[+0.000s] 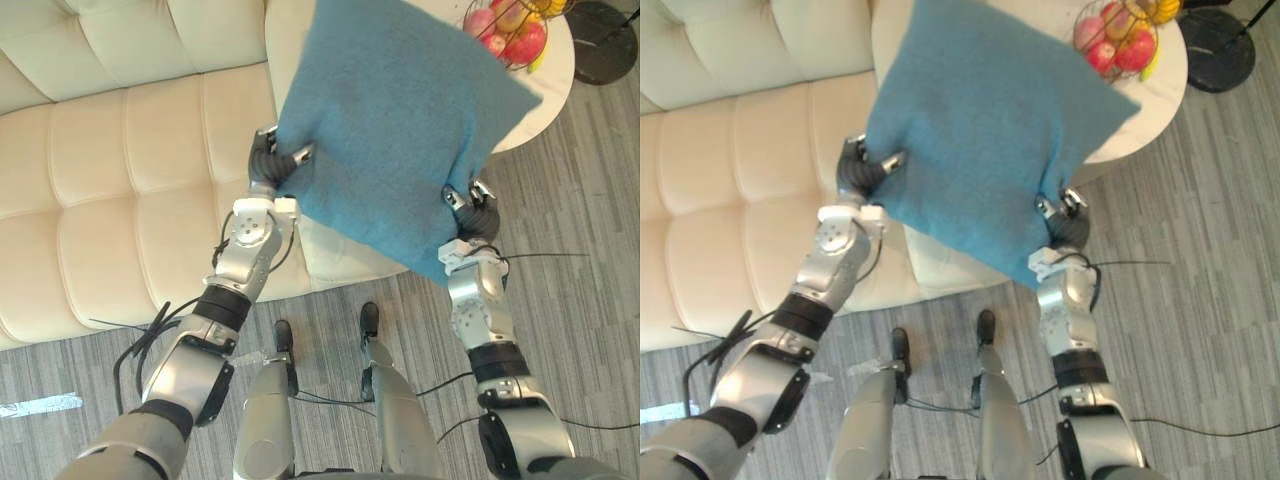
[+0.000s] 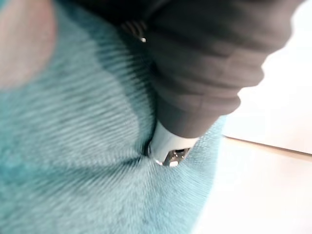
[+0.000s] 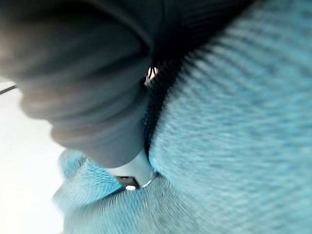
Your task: Pick up cushions and gather them together orderly.
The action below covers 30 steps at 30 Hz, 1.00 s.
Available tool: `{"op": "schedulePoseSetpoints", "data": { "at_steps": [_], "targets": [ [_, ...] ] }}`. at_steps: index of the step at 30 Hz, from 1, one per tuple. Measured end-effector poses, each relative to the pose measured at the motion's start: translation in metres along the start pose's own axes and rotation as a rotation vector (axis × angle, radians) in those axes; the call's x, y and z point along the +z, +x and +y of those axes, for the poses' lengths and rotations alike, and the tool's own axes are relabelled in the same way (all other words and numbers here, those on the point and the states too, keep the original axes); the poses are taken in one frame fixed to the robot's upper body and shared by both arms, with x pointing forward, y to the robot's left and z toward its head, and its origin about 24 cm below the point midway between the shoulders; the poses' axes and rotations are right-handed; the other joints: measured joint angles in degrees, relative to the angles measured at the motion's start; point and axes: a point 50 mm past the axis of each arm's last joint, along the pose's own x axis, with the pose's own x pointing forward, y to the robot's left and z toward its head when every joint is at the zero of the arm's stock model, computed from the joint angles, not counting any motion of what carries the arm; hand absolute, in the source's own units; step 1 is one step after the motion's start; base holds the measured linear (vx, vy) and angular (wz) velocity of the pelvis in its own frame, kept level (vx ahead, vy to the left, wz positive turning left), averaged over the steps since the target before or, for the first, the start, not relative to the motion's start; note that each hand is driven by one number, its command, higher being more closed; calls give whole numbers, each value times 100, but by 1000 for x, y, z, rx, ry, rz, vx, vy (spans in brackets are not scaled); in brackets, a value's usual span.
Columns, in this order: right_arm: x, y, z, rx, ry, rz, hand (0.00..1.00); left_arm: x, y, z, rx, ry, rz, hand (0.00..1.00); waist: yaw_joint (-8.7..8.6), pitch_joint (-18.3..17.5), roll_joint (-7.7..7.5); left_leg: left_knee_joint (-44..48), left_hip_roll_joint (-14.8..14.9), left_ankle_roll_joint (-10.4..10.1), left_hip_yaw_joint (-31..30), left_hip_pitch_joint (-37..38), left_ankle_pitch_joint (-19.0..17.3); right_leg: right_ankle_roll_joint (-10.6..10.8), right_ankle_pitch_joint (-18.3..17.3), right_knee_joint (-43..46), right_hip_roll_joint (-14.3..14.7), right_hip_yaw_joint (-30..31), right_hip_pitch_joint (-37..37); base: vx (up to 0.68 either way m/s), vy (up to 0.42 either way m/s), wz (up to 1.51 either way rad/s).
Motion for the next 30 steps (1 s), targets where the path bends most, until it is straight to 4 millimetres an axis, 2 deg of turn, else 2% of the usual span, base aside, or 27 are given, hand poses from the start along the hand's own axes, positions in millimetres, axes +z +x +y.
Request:
{"op": "schedulePoseSetpoints", "data": {
  "at_steps": [3, 8, 14, 15, 16, 18, 23, 26, 30],
  "targets": [
    [-8, -16, -5, -20, 22, 22, 100, 2, -16, -7, -20, -50, -29, 100, -39, -16, -19, -165, -4, -30, 15, 306, 20, -1, -6, -57, 22, 15, 228, 19, -63, -6],
    [-10, -44, -16, -46, 38, 27, 100, -10, -56, -11, -8, -156, -11, 100, -102, -61, -28, -527, -44, -83, 4, 966, 64, 7, -50, -249, 63, 3, 821, 34, -37, 0],
    [-22, -85, -31, -102, 55, 89, 100, -39, -112, -1, 60, -239, 126, 100, -125, -656, -50, -930, -90, -108, -102, 1460, 148, 3, -169, -426, 58, -106, 1298, 50, -14, 12],
    [-23, -98, -33, -113, 55, 99, 100, -46, -133, 2, 96, -276, 172, 100, -114, -875, -60, -1075, -105, -105, -114, 1614, 180, 20, -222, -424, 47, -138, 1392, 53, -3, 12],
    [-23, -100, -33, -112, 48, 100, 100, -47, -136, 2, 100, -282, 178, 100, -108, -903, -56, -1091, -107, -104, -115, 1637, 182, 25, -231, -423, 44, -144, 1410, 62, 1, 8],
    [-19, -111, -29, -83, -4, 96, 100, -51, -161, 7, 146, -310, 223, 100, -82, -1088, -52, -1202, -138, -95, -121, 1853, 188, 50, -299, -418, 24, -155, 1582, 34, 9, 4],
    [-12, -125, -24, -46, -102, 80, 100, -52, -188, 12, 195, -351, 262, 100, -44, -1368, -52, -1287, -210, -75, -176, 2097, 197, 74, -380, -413, -47, -215, 1817, 16, 15, 7],
    [-16, -135, -25, -42, -150, 109, 100, -55, -202, 15, 221, -354, 296, 100, -51, -1626, -42, -1383, -273, -38, -281, 2192, 223, 113, -435, -408, -111, -319, 1932, 17, 25, 19],
    [-21, -140, -26, -40, -188, 137, 100, -59, -214, 17, 248, -350, 333, 100, -16, -1766, -31, -1383, -341, -6, -431, 2246, 244, 134, -466, -404, -177, -455, 2061, -11, 19, 21]
  ]
}}
